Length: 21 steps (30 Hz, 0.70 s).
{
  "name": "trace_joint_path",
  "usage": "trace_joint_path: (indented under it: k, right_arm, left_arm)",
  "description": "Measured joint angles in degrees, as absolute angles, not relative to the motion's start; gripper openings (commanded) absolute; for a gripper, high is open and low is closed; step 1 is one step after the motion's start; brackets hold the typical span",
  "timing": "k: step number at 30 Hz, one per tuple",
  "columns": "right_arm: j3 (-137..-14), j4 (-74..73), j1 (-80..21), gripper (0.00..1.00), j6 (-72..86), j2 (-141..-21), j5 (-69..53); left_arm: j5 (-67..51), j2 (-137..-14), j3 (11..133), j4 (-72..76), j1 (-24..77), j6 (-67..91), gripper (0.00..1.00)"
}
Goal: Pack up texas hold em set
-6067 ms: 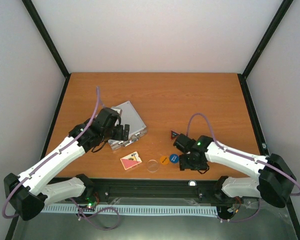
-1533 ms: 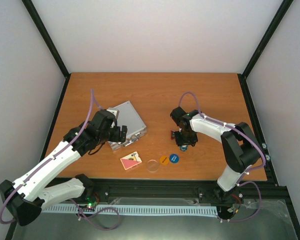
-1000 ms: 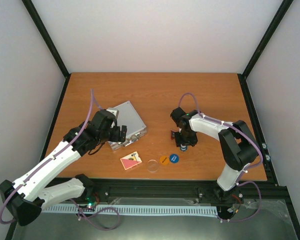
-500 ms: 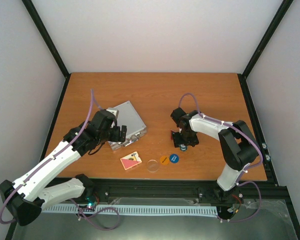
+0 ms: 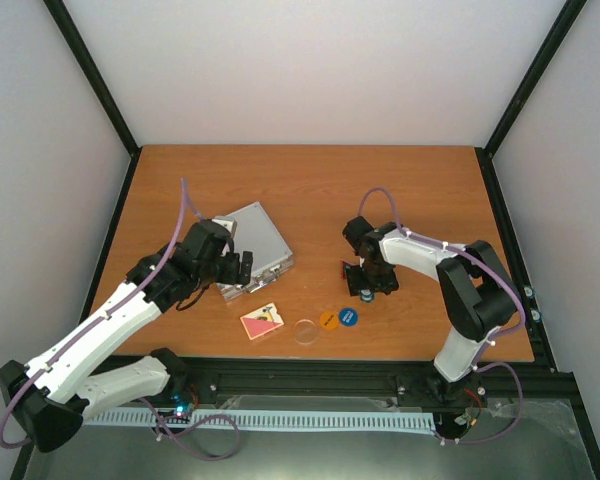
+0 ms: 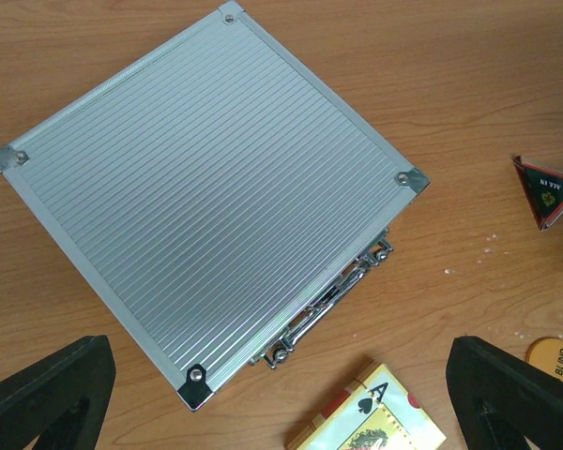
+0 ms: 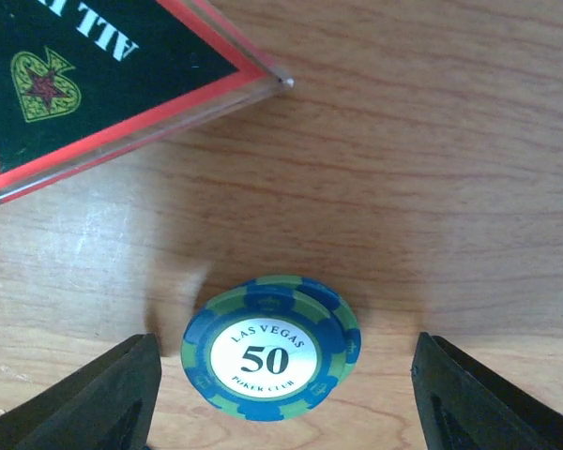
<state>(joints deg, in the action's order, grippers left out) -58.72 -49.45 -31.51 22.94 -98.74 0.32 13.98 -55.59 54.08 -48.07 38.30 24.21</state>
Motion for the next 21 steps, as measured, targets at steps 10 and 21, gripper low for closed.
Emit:
trace_joint_path:
  k: [10,21]
  right_arm:
    - [-58.43,-48.38,-30.65,0.72,22.26,-98.76,0.14]
    - [-57.91,-47.7,-30.09,0.66,21.63,-99.15,-0.47]
  left_arm:
    - [14.59,-55.59,54.08,-48.75,38.3,24.23,1.0]
    - [14.94,-55.59,54.08,-49.52,38.3,24.29,1.0]
